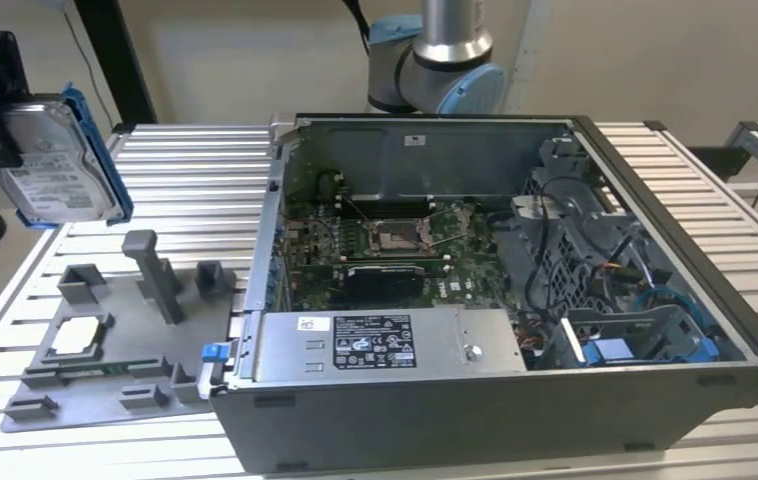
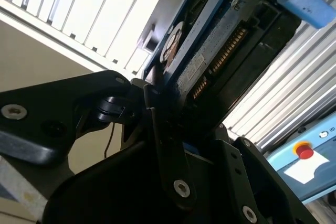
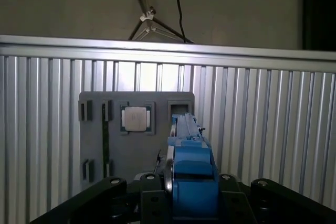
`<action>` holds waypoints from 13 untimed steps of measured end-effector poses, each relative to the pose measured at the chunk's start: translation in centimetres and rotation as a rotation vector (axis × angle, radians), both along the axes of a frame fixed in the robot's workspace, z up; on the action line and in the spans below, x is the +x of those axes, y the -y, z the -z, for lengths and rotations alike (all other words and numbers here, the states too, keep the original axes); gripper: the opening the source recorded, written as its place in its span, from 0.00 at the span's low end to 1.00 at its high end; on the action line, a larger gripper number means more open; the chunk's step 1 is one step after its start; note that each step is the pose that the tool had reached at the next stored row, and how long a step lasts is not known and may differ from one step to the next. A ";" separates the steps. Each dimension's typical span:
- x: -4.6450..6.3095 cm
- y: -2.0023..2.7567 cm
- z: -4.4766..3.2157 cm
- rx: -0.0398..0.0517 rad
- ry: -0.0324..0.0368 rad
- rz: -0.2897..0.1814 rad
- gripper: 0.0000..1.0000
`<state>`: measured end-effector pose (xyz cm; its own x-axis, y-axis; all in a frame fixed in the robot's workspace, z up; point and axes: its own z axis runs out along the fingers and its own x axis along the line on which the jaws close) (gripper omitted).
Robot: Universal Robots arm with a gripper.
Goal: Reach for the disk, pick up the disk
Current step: 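Pick up the disk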
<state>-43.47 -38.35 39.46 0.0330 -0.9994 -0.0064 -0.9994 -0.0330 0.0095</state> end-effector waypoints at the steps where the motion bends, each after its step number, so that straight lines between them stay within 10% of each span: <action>1: 0.0 0.00 -0.12 0.0000 0.0000 0.000 0.00; 13: 0.0 0.00 -1.34 -0.0003 0.0000 0.000 0.00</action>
